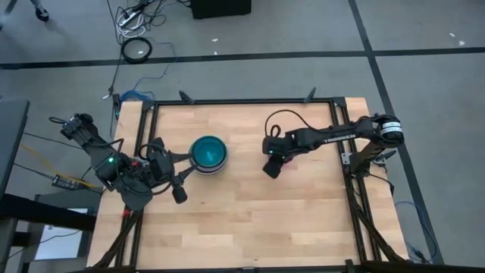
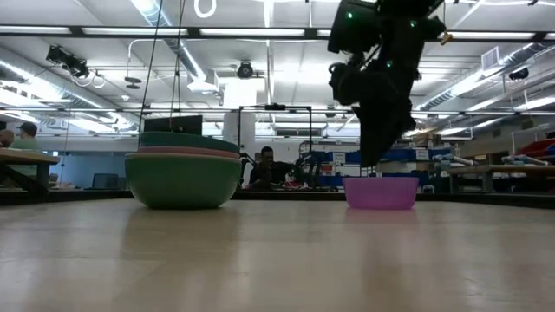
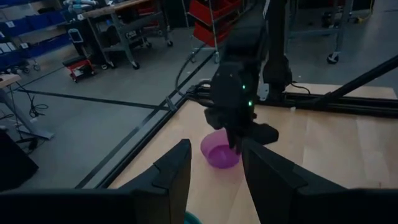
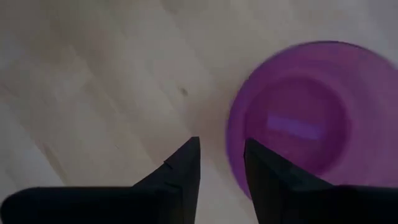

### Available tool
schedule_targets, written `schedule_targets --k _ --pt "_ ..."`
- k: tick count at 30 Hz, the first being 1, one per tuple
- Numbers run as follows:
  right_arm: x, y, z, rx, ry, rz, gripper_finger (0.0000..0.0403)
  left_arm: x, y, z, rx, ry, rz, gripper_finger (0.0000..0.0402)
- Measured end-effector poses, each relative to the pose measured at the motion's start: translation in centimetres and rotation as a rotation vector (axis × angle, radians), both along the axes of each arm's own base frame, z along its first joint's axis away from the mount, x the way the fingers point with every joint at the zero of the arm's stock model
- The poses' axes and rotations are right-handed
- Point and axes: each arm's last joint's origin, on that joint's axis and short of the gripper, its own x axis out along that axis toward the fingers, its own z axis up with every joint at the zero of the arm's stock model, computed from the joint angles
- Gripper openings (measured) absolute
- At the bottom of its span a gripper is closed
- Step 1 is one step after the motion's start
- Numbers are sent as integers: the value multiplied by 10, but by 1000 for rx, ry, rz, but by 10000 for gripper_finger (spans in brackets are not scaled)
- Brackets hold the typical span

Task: Nest bowls inside each other
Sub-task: Stack the violet bowl on top of the blue bowl

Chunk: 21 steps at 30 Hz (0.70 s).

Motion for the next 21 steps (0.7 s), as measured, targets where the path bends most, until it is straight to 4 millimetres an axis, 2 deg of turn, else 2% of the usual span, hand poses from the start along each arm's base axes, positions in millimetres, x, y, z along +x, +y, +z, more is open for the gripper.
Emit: schedule_targets --k 4,9,17,21 --pt "-2 1 -17 20 -10 0 111 0 0 0 0 -1 0 152" --pt "-7 0 -28 -19 -1 -10 112 0 0 0 1 0 1 152" --pt "-17 -9 -51 -59 -22 -17 109 0 0 0 8 -5 13 152" --pt "-19 -11 -55 -81 -11 14 75 0 0 0 8 -6 13 152"
